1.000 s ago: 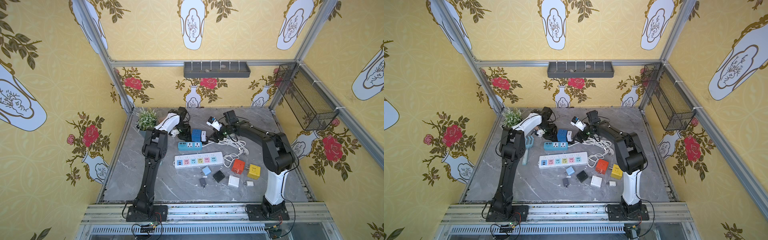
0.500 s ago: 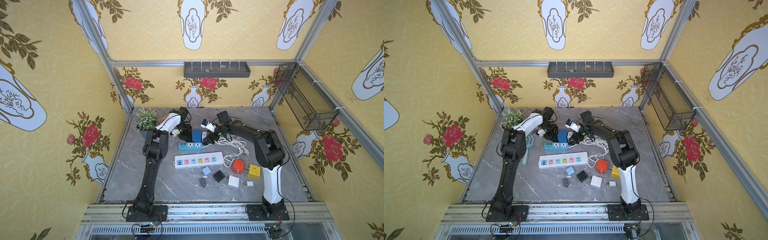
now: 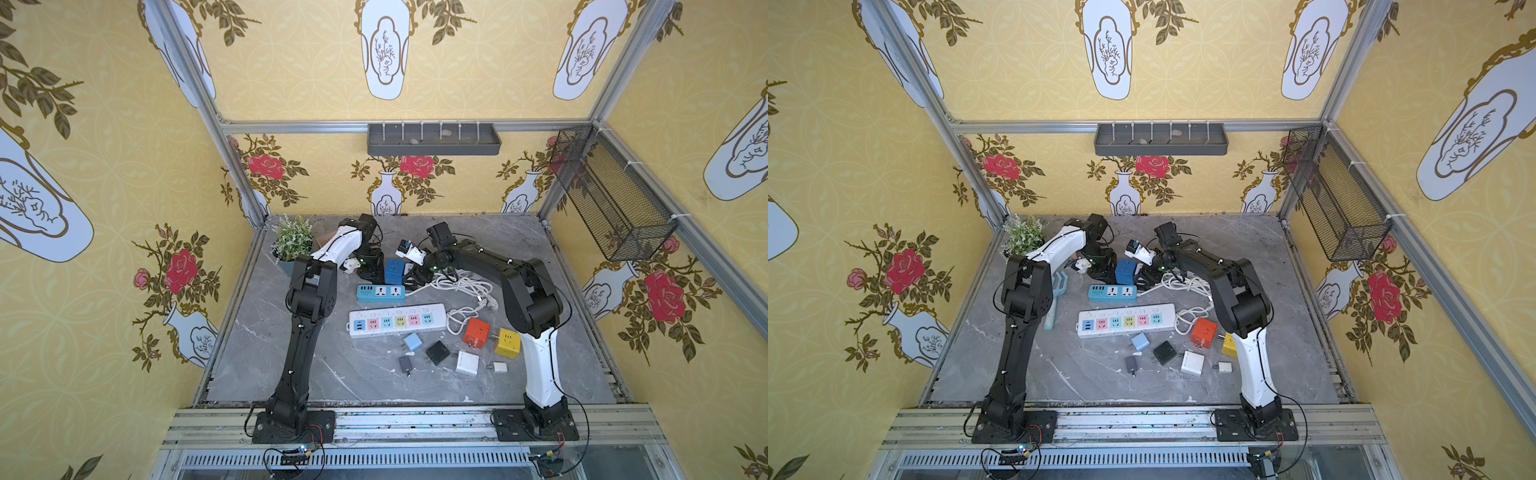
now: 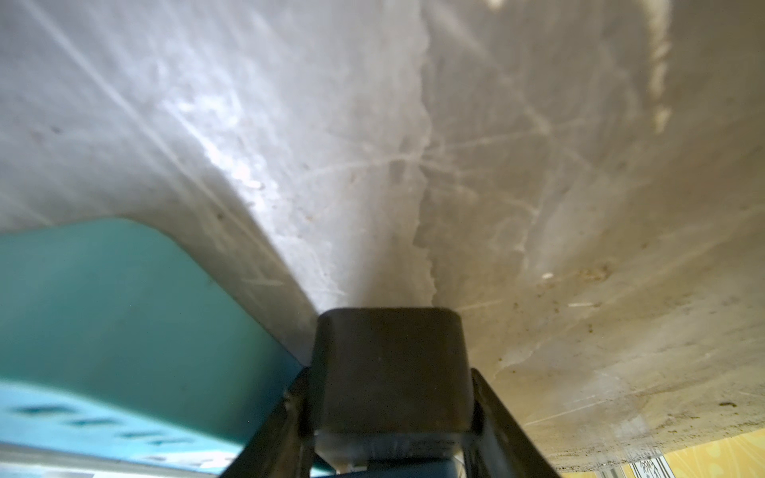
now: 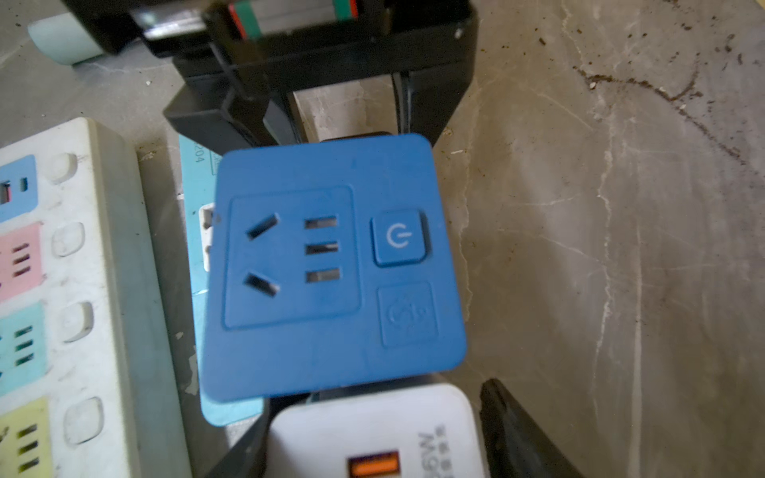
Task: Pull the plug off the socket
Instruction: Remove the plug from the socket.
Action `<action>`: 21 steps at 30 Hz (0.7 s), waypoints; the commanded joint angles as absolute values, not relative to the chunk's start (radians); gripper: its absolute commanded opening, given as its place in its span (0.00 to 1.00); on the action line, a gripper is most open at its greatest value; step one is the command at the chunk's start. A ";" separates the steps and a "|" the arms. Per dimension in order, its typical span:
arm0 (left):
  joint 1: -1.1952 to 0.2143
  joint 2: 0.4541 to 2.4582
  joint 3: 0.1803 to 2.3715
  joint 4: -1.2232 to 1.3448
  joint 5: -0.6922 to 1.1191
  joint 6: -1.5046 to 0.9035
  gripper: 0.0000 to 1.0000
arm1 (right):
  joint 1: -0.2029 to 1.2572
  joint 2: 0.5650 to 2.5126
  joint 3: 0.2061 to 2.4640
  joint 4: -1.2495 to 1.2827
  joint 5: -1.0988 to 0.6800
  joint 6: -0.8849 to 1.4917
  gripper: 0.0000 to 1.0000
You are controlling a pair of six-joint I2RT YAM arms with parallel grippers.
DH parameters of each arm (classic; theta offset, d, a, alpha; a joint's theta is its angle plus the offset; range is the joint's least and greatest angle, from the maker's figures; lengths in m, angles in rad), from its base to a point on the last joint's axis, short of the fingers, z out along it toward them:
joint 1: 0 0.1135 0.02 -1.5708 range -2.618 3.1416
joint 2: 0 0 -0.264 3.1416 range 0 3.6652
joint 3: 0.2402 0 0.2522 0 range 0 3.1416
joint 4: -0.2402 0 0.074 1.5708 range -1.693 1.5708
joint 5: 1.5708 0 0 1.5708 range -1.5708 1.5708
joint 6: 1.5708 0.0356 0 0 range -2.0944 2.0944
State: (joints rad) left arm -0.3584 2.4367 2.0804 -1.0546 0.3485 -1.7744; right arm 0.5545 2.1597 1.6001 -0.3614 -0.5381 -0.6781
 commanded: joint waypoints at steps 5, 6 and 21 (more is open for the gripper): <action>-0.368 2.465 2.068 -1.109 0.328 -1.750 0.02 | 0.566 2.127 1.599 -0.375 -0.514 -0.694 0.47; -0.368 2.466 2.068 -1.109 0.326 -1.750 0.02 | 0.568 2.121 1.595 -0.377 -0.514 -0.695 0.46; -0.368 2.466 2.058 -1.107 0.315 -1.766 0.00 | 0.570 2.066 1.577 -0.375 -0.541 -0.664 0.43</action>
